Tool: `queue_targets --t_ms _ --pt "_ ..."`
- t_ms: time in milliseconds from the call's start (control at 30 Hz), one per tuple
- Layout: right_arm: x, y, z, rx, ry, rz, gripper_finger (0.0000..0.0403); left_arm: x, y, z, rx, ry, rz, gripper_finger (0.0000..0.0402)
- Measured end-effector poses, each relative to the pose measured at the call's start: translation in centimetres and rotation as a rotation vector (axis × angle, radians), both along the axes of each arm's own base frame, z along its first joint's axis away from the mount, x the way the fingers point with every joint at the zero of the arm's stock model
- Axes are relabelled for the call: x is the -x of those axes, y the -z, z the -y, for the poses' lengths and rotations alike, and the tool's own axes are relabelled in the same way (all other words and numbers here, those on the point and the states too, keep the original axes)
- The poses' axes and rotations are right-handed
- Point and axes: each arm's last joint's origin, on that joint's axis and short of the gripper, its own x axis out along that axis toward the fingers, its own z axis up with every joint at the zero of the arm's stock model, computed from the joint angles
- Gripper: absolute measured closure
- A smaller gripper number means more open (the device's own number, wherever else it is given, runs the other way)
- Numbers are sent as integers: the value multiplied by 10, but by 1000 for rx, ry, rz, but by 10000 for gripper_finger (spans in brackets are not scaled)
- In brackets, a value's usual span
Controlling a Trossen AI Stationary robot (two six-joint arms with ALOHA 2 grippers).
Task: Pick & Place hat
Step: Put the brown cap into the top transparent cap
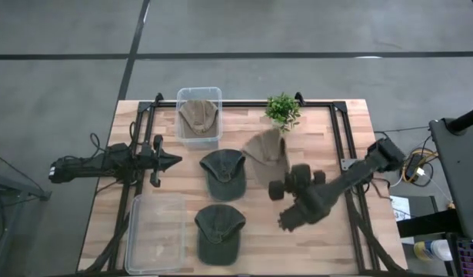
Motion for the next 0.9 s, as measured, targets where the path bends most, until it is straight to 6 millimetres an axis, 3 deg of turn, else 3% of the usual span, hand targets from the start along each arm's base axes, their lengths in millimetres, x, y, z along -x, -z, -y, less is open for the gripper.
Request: queue_targets --t_ms 233,600,900 --pt "-15 -30 41 62 9 185 390 0 0 0 0 0 0 402" --pt "-74 -62 100 111 -98 394 390 0 0 0 0 1 0 402" --pt "-116 -64 149 127 -165 557 390 0 0 0 0 4 0 402"
